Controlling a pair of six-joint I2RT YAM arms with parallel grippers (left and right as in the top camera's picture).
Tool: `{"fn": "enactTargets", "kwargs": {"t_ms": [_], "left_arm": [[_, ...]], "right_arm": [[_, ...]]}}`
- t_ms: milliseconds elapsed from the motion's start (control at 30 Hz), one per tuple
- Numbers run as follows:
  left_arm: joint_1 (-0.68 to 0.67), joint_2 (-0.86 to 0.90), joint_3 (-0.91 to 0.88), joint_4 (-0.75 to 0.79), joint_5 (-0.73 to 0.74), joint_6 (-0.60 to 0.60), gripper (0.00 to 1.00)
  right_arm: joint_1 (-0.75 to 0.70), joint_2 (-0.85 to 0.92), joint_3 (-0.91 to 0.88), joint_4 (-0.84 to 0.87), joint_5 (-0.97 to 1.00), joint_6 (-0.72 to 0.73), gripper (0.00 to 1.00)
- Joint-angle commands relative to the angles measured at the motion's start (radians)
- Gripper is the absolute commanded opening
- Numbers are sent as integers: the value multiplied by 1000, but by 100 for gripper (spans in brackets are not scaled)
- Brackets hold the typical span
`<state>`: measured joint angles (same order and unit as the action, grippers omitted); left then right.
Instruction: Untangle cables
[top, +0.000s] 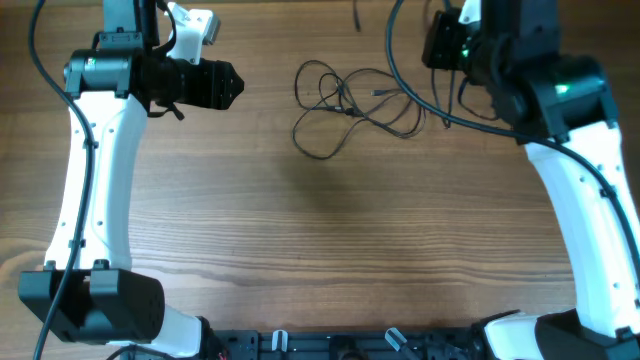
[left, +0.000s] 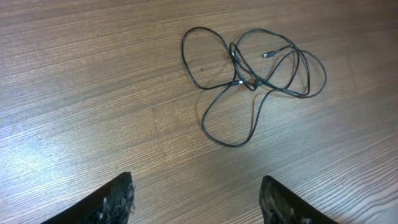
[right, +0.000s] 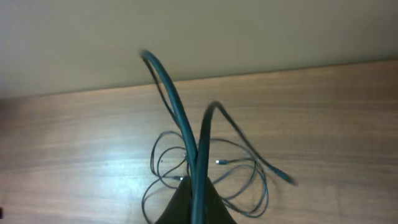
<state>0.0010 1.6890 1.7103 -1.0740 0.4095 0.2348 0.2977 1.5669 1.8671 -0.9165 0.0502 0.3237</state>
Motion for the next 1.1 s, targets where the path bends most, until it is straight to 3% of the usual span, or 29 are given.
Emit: {"fn": "enactTargets", "kwargs": {"t_ms": [0,567,733,1067], "left_arm": [[1,9,8,-1,9,21,67],[1,9,8,-8,9,50,68],[1,9,8,-8,9,50,68],[-35,9,8,2,8,50,68]], "right_arm": [[4,-2,63,-40,52,-9,5],[-100,-2,153,-342,93,-9,4],[-211,-2,204,-416,223,52,4],[-492,0,224,-386,218,42,4]]}}
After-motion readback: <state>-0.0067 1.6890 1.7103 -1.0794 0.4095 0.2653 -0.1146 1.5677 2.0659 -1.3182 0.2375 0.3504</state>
